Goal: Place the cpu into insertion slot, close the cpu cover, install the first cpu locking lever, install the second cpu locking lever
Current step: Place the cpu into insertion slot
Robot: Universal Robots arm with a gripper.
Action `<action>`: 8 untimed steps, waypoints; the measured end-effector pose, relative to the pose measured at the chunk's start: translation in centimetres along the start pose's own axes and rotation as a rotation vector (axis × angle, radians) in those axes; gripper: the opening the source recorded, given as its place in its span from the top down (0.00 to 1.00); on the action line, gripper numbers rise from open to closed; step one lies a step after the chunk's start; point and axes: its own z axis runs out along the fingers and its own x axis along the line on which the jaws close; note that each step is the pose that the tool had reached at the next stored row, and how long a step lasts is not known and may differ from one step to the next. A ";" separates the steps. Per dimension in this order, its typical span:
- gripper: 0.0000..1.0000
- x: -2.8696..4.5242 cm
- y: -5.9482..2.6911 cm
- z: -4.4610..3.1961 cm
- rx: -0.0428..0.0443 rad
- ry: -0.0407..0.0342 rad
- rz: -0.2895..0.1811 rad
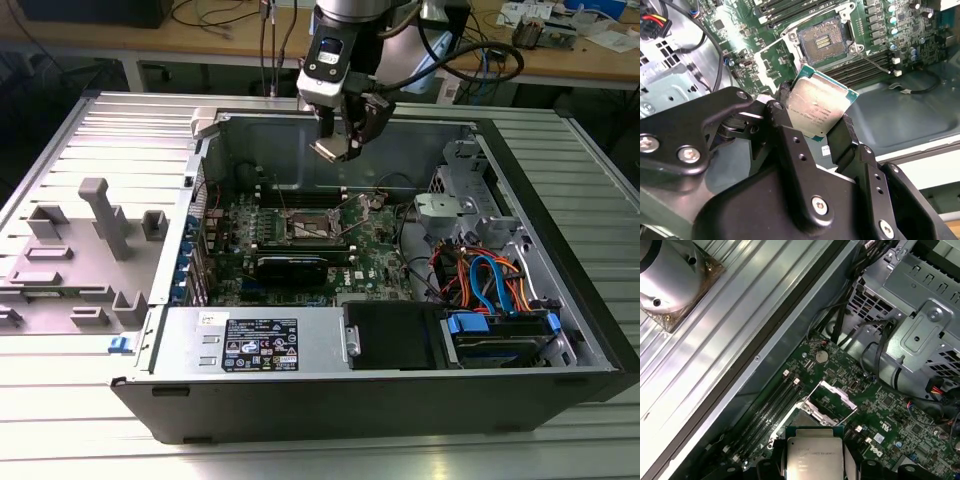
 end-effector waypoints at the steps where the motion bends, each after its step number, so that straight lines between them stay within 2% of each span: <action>1: 0.46 0.00 -0.01 0.06 0.0012 0.0003 0.009; 5: 0.46 -0.01 -0.03 0.30 0.0053 -0.0007 0.044; 8: 0.46 -0.02 -0.03 0.38 0.0123 0.0021 0.061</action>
